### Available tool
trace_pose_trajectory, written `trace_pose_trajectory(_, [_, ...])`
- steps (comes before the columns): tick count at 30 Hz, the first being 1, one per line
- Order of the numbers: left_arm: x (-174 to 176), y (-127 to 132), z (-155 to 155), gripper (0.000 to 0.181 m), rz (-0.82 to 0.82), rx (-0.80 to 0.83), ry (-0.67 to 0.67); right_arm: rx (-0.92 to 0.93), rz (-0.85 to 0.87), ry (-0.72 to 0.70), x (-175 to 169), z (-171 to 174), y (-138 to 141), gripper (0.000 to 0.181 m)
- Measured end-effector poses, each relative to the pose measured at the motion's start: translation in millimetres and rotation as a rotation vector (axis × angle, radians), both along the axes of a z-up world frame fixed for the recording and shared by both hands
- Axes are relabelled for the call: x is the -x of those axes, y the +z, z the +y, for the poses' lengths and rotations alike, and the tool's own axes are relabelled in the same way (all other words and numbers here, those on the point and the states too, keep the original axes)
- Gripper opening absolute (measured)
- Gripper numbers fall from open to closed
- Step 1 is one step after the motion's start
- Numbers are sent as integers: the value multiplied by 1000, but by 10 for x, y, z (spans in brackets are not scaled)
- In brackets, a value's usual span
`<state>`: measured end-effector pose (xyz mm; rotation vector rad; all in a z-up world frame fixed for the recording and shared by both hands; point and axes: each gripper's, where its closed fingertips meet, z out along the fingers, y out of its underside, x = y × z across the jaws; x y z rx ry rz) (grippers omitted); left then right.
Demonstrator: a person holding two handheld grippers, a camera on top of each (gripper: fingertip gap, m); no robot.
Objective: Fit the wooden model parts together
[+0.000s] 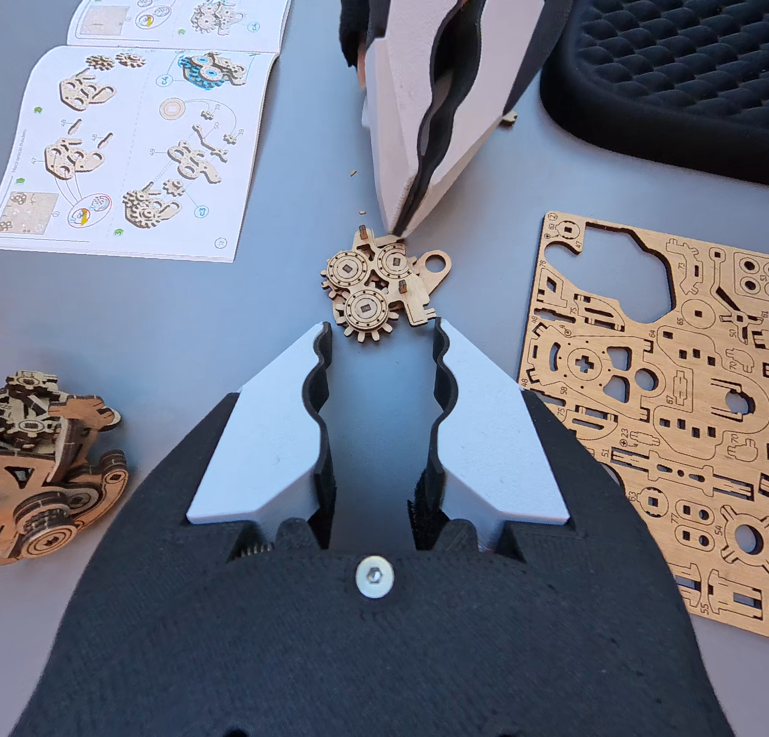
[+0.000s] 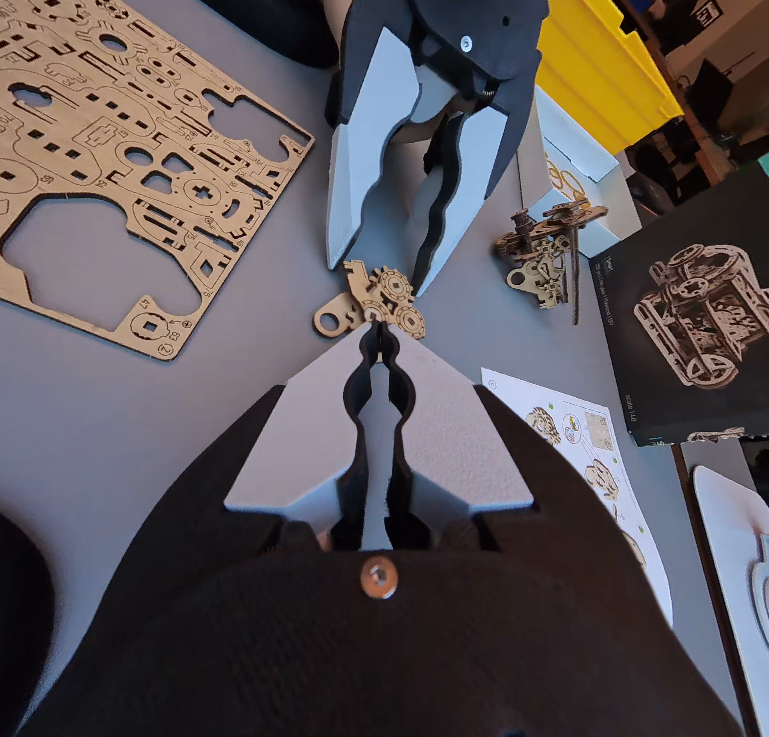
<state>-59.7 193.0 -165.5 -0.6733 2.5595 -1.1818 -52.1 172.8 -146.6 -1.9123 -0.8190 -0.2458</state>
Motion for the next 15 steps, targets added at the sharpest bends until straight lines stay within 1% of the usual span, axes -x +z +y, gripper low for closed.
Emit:
trace_pose_trajectory(6, [-5, 0, 4, 46, -1, -1, 2, 6, -45, 14, 23, -1, -42, 0])
trace_pose_trajectory(10, [-7, 0, 5, 46, -1, -1, 2, -65, -47, 7, 15, 18, 88, 0])
trace_pose_trajectory(12, [-8, -1, 7, 46, -2, -1, 2, -10, -41, 15, 18, 11, -25, 0])
trace_pose_trajectory(15, [-10, -2, 8, 45, -4, -3, 2, -22, -72, 5, 7, 22, -17, 0])
